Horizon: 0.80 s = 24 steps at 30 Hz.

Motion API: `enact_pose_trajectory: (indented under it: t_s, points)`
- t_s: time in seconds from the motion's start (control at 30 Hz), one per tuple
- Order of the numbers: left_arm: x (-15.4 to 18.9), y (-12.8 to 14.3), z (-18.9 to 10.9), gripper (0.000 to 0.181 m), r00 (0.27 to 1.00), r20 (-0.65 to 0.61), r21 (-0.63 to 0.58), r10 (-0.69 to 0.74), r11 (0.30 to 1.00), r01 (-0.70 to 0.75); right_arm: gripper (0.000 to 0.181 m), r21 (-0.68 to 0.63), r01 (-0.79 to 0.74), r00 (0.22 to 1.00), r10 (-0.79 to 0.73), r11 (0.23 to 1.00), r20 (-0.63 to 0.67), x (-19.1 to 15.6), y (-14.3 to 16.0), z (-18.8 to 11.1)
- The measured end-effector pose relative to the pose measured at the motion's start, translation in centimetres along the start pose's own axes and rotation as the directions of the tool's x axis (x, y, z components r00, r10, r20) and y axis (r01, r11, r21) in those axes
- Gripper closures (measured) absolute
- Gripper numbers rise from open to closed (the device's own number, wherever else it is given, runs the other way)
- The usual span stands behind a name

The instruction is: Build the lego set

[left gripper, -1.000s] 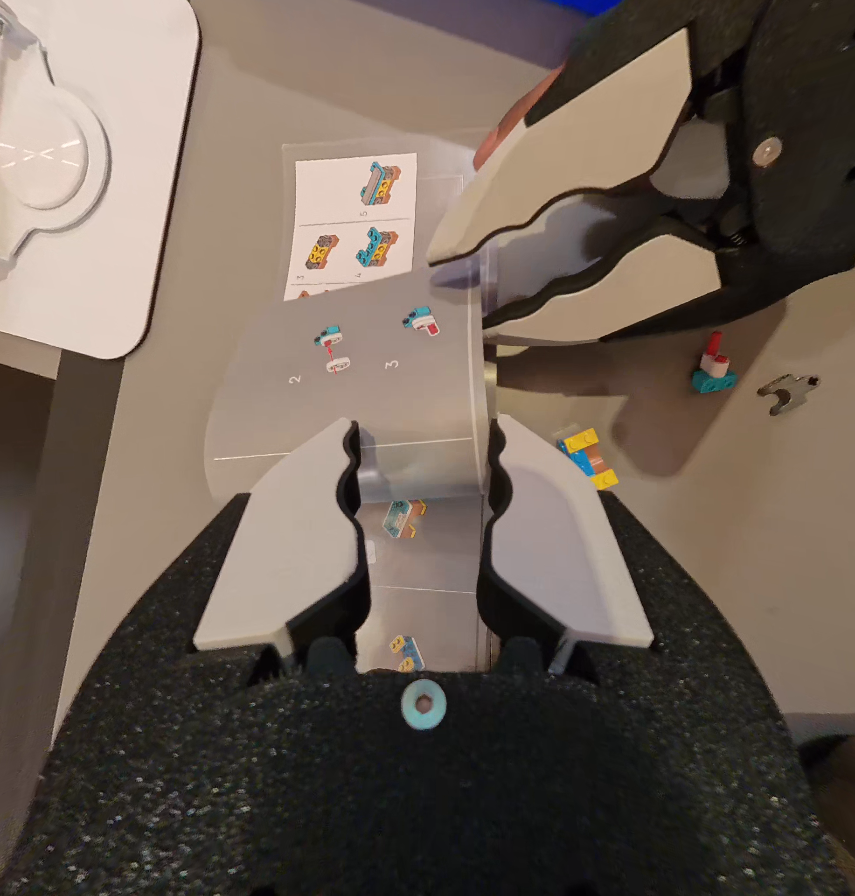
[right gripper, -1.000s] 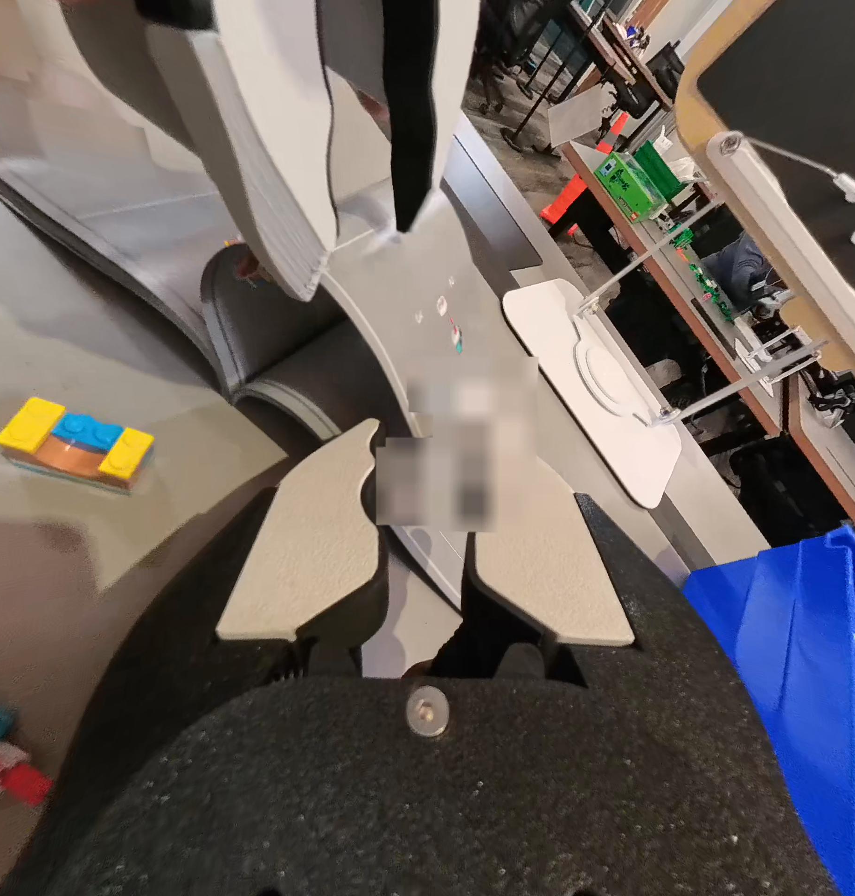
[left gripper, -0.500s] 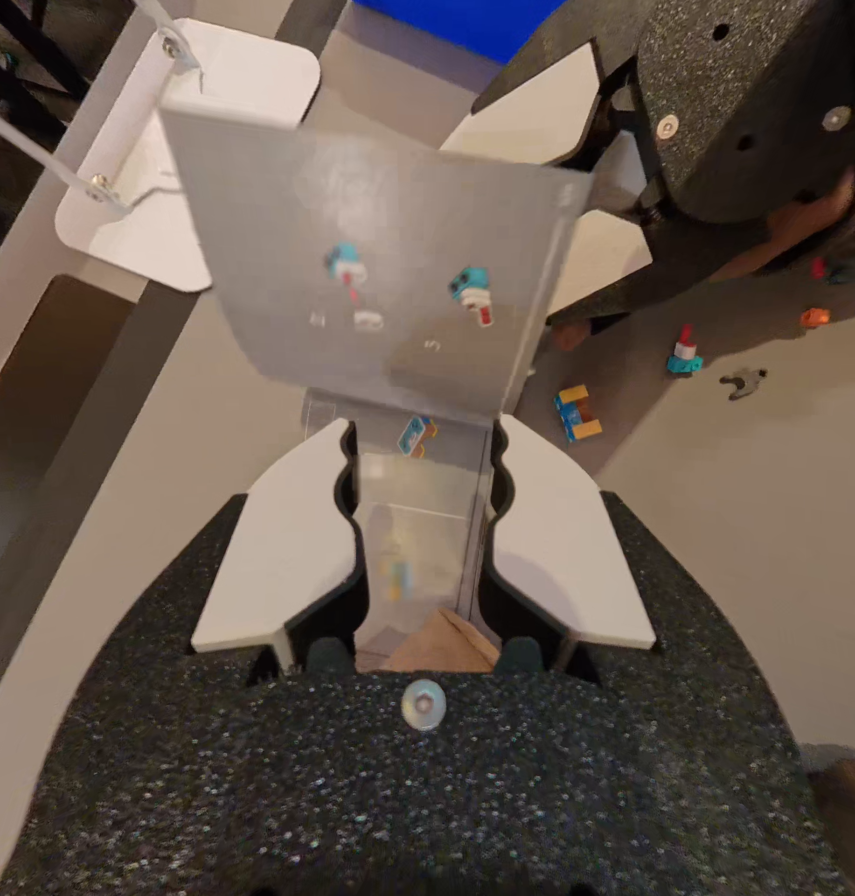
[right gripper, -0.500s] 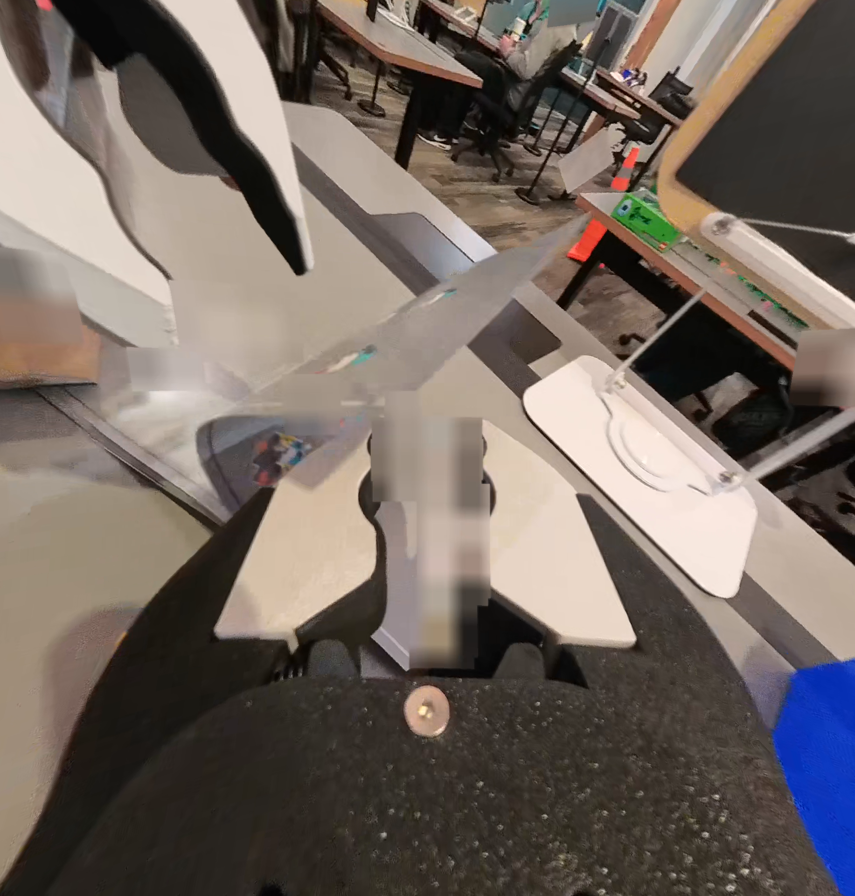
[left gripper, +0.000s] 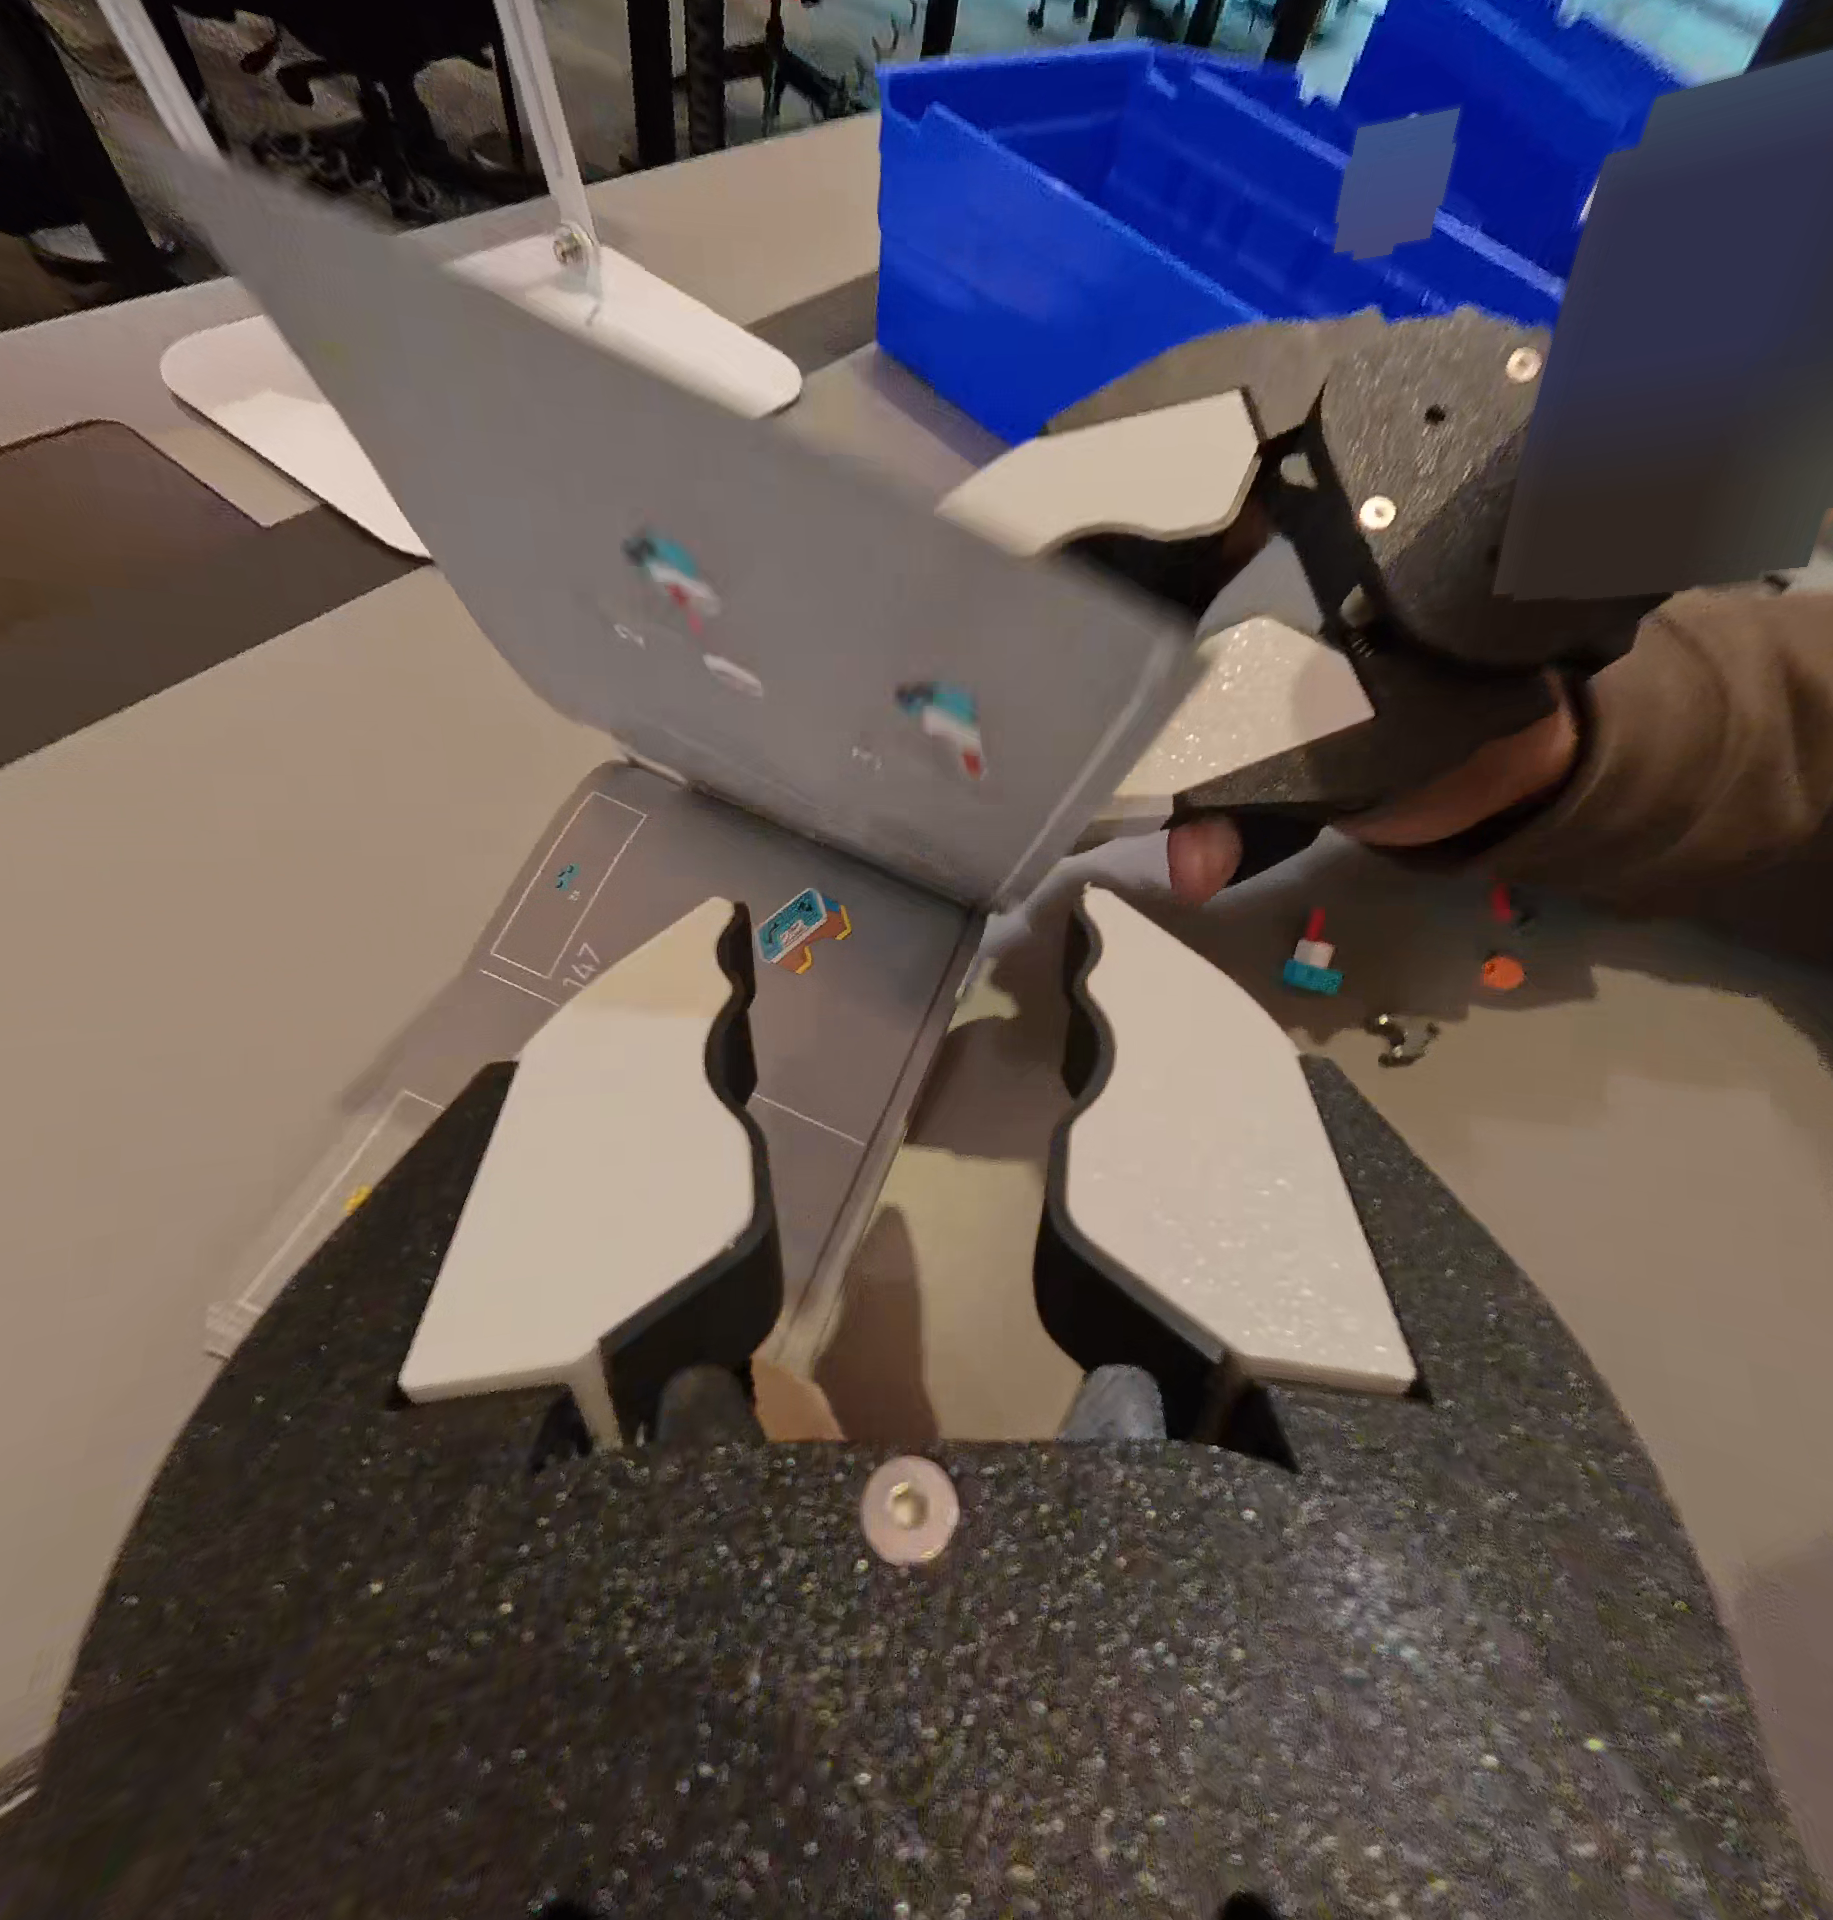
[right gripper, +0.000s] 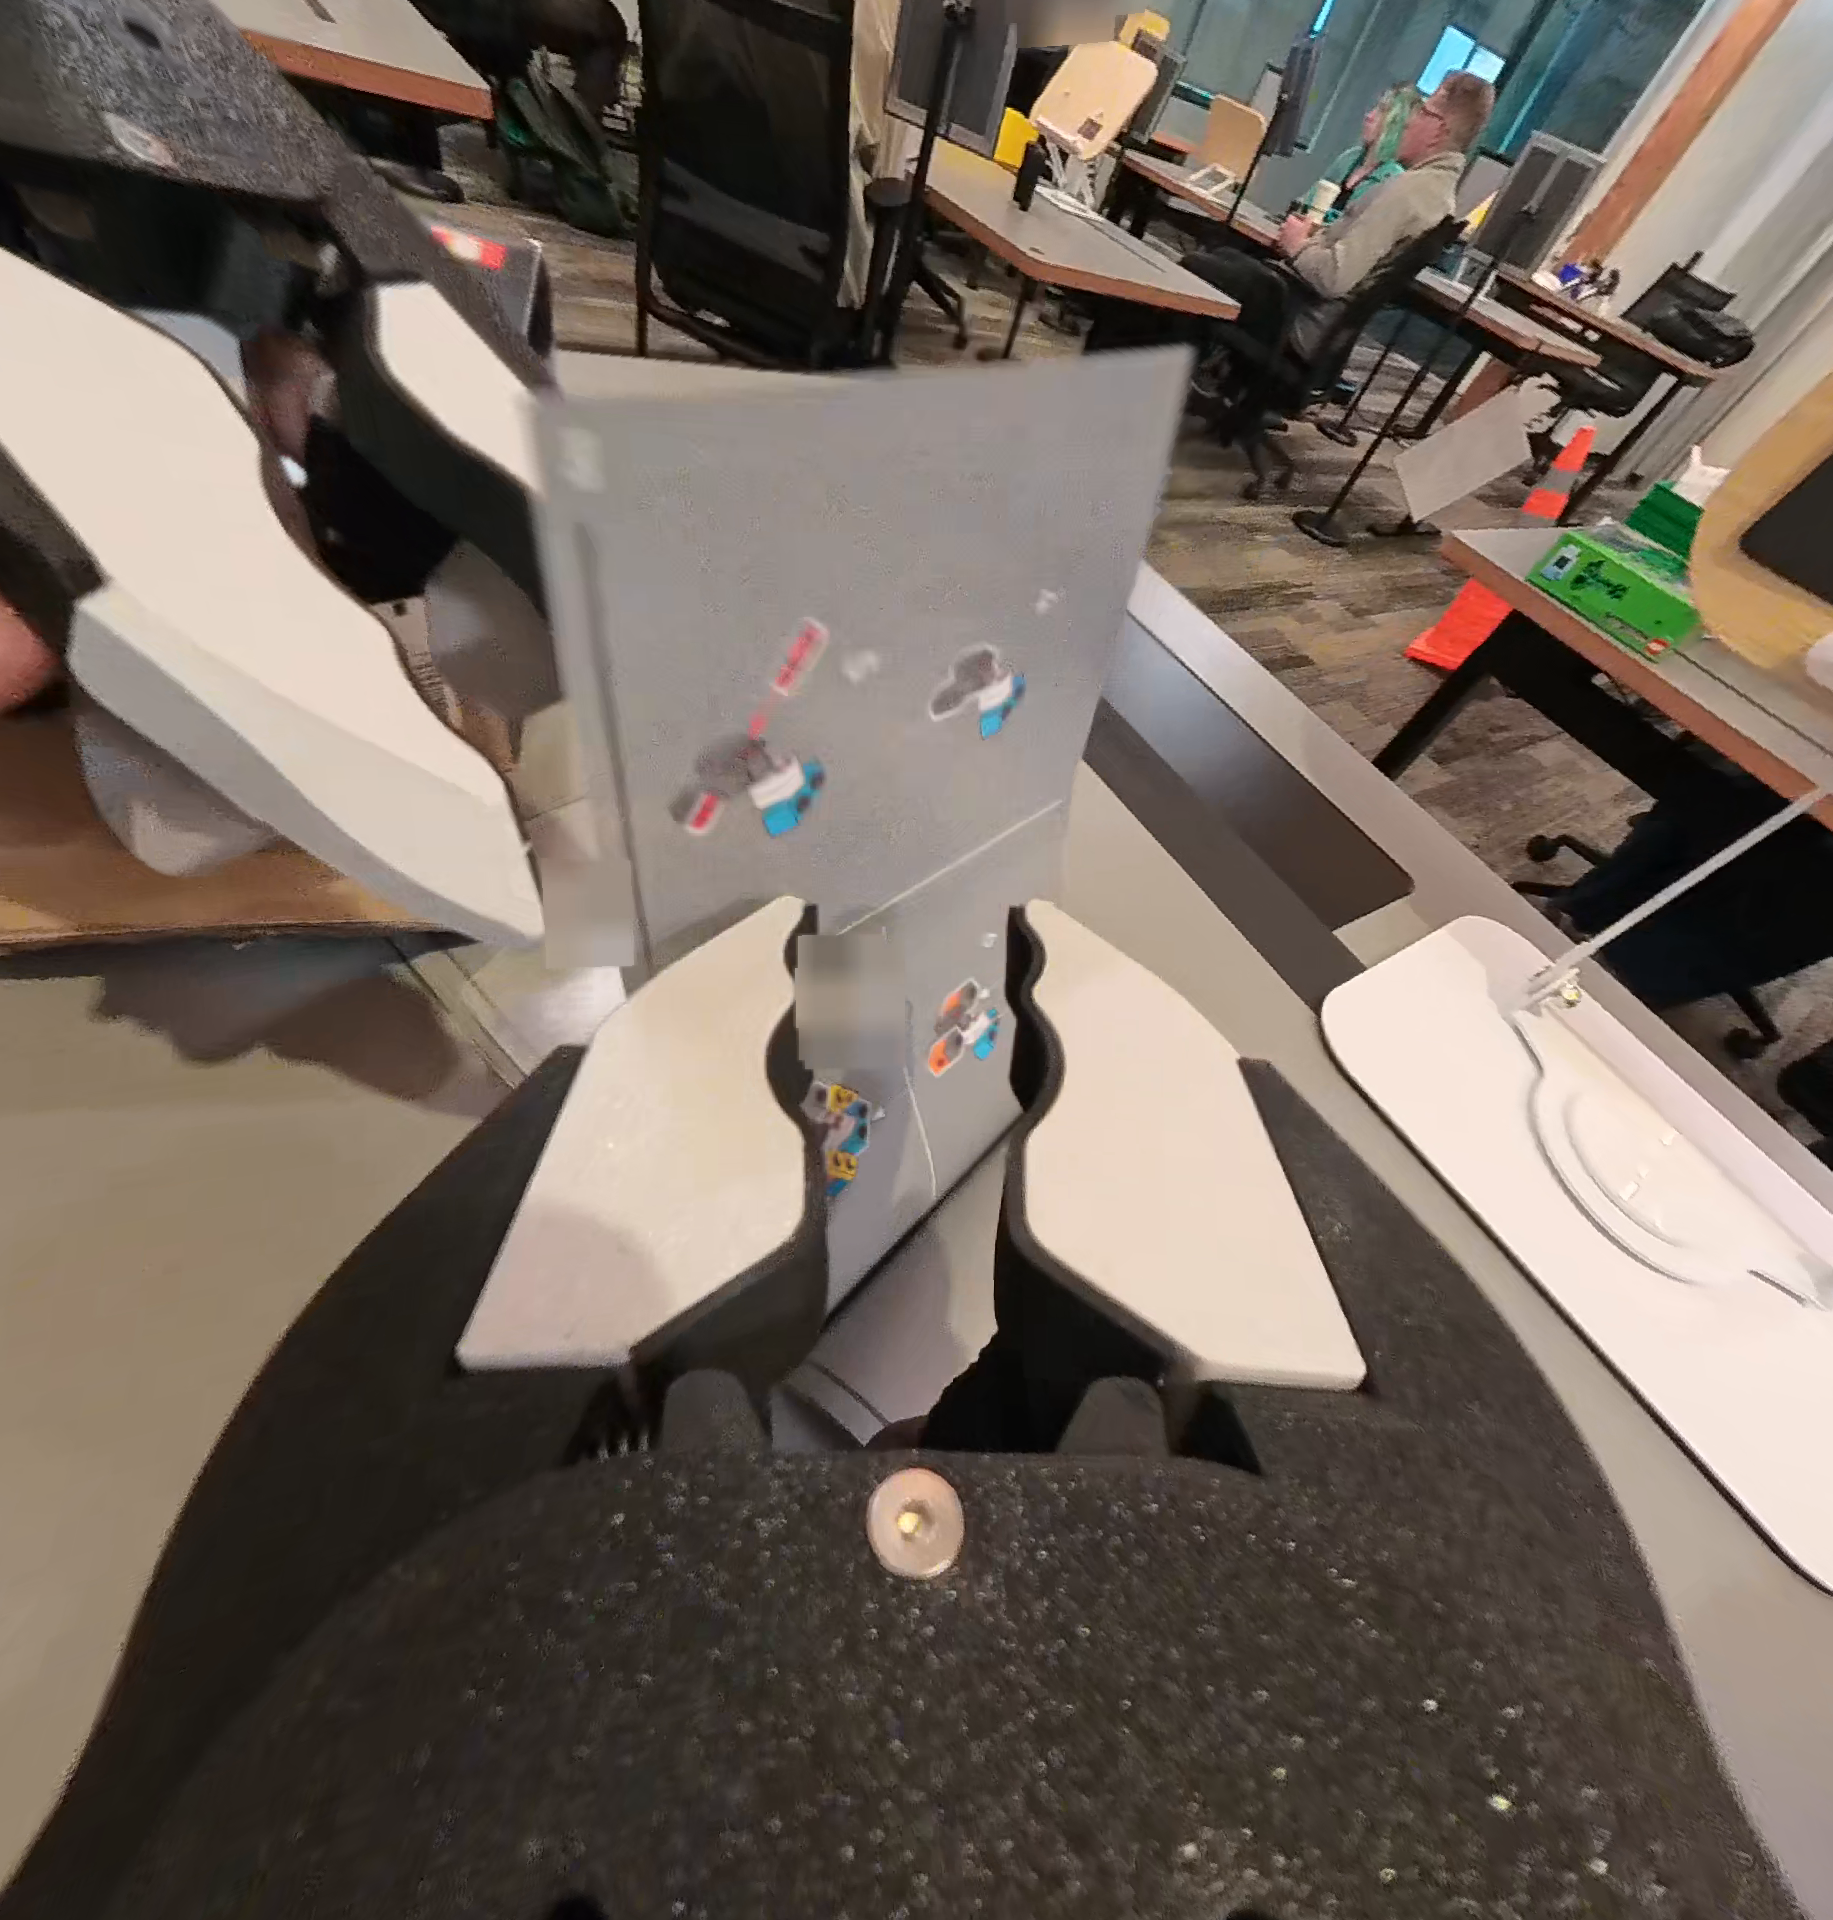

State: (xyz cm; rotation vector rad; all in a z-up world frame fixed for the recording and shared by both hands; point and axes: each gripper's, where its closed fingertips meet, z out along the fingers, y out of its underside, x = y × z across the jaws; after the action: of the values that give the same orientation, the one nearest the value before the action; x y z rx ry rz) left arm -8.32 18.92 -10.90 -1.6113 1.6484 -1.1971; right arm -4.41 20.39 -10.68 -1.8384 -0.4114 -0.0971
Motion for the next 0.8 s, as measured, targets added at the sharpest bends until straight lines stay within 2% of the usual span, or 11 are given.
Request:
enact_pose_trajectory:
  t_s: [0.23, 0.43, 0.8]
  points:
    - [-0.8, 0.0, -1.0, 0.123, 0.992, -0.062, 0.076, -0.114, 0.990, 0.119, 0.148, -0.025, -0.002, 0.999, 0.003, 1.000, 0.039, -0.1, 1.6, -0.2]
    - [-0.4, -0.2, -1.7, 0.123, 0.990, -0.105, 0.103, -0.099, 0.989, 0.109, 0.148, -0.057, 0.004, 0.999, -0.002, 0.998, 0.050, 0.0, 3.1, -0.2]
    - [-0.7, 0.1, -1.9, 0.123, 0.997, -0.060, 0.086, -0.044, 0.995, 0.049, 0.148, -0.083, 0.005, 0.999, -0.001, 0.997, 0.042, 0.7, 4.2, -0.3]
